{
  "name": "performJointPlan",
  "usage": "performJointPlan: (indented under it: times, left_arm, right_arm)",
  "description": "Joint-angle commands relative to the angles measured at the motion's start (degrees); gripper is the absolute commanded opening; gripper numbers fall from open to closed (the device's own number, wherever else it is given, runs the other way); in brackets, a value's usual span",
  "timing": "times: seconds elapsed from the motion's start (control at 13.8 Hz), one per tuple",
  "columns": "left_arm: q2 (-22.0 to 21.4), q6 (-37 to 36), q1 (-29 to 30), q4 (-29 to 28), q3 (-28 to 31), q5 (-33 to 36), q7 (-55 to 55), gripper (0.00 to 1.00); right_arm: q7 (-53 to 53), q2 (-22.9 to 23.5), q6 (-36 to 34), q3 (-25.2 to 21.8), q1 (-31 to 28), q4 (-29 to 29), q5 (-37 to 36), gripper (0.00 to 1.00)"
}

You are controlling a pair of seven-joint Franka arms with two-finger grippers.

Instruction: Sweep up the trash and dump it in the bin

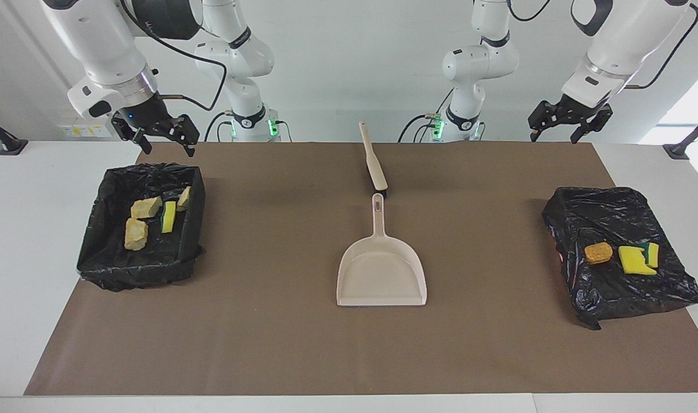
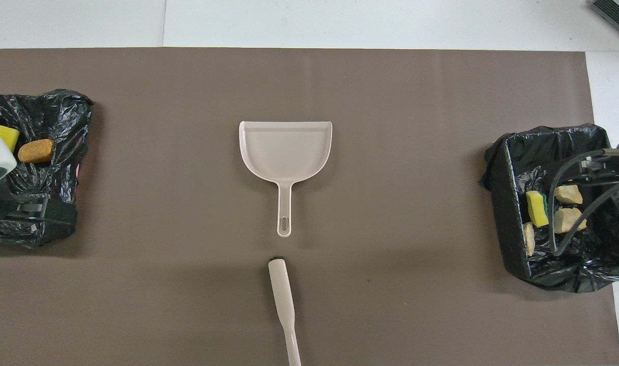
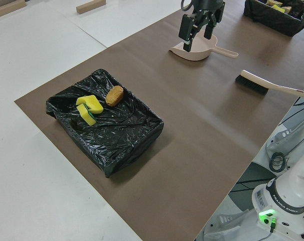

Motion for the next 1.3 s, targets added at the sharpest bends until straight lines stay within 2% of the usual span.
performJointPlan:
  times: [0.0, 0.22, 0.43, 1.23]
  left_arm:
    - [2.95, -1.52, 0.49, 5.15, -0.74, -0.66, -0.02, 1.00]
    - [4.27, -0.54, 0.32, 6.21, -0.74, -1.36, -3.53, 1.00]
    - [5.24, -5.18, 0.40, 11.12, -0.83, -1.46, -7.84, 1.00]
    - [4.27, -5.12, 2.52, 9.03, -0.47, -1.11, -5.48, 1.00]
  right_arm:
    - [0.74, -0.87, -0.25, 0.15, -0.36, -0.57, 0.96, 1.00]
    - [0.74, -0.87, -0.25, 0.15, -0.36, -0.57, 0.96, 1.00]
    - [0.74, -0.87, -0.25, 0.15, -0.36, -0.57, 0.96, 1.00]
    - [0.74, -0.87, -0.25, 0.15, -0.36, -0.66, 0.96, 1.00]
